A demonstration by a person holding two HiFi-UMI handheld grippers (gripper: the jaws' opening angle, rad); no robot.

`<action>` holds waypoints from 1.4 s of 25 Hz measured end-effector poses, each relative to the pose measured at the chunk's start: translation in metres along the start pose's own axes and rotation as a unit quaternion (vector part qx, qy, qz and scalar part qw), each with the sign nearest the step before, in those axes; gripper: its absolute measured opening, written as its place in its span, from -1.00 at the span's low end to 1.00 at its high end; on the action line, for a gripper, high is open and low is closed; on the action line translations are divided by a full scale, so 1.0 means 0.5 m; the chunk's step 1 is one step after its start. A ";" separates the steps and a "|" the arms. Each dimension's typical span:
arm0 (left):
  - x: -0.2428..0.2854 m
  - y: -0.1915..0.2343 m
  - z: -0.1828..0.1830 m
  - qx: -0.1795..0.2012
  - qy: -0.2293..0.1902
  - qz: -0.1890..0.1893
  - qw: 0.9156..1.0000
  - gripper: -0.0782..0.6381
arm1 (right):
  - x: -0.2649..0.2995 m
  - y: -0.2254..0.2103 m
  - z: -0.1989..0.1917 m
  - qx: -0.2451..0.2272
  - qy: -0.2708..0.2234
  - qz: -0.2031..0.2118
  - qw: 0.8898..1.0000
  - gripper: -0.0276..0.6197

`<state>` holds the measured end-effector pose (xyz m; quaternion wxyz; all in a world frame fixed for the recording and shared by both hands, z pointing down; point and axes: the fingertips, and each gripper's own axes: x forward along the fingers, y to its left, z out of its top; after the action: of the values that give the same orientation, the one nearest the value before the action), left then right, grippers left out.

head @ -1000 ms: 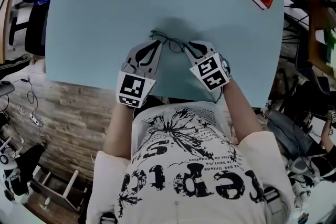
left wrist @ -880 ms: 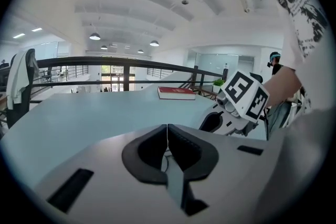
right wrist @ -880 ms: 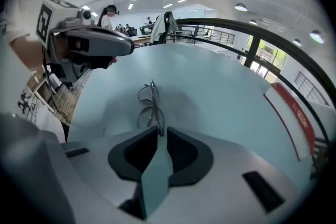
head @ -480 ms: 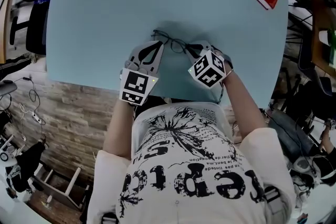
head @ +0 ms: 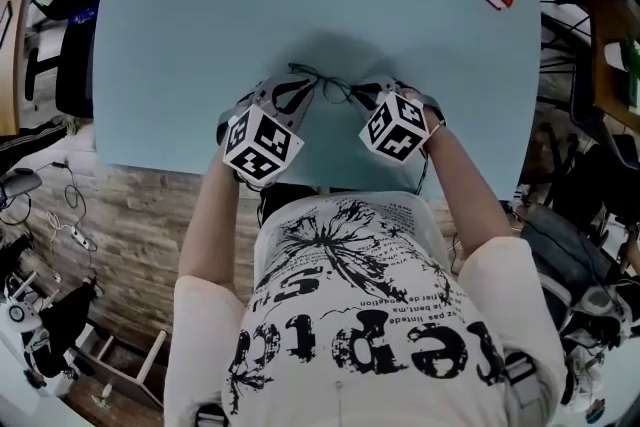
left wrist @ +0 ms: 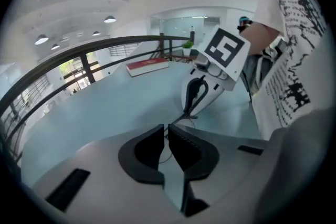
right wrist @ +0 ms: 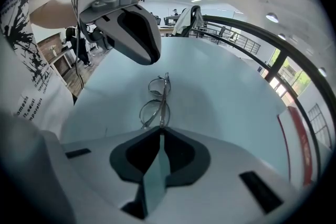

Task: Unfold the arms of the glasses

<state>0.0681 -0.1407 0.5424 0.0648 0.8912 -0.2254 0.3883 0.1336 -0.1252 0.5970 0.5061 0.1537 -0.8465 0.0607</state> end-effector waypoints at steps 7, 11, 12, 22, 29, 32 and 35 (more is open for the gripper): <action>0.071 -0.037 0.016 0.168 0.089 -0.076 0.979 -0.47 | -0.007 0.007 -0.014 -0.021 0.015 0.012 1.000 -0.80; 0.097 -0.061 0.011 0.228 0.120 -0.103 0.961 -0.47 | -0.011 0.009 -0.022 -0.034 0.019 0.014 0.999 -0.80; 0.103 -0.066 0.007 0.240 0.128 -0.108 0.956 -0.47 | -0.012 0.011 -0.025 -0.037 0.020 0.015 0.999 -0.80; 0.128 -0.095 -0.003 0.292 0.136 -0.133 0.937 -0.67 | -0.017 0.016 -0.042 -0.046 0.027 0.022 0.998 -0.80; 0.113 -0.101 0.004 0.243 0.104 -0.164 0.951 -0.68 | -0.018 0.021 -0.050 -0.039 0.030 0.033 0.998 -0.80; 0.096 -0.094 0.017 0.212 0.076 -0.178 0.958 -0.69 | -0.016 0.019 -0.054 -0.047 0.039 0.029 0.998 -0.80; 0.079 -0.085 0.023 0.195 0.061 -0.183 0.962 -0.69 | -0.015 0.017 -0.053 -0.046 0.041 0.023 0.998 -0.81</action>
<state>0.1185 -0.1200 0.5656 -0.0266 0.8871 0.0261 0.4601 0.1565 -0.1086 0.6037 0.5457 0.1082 -0.8300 0.0394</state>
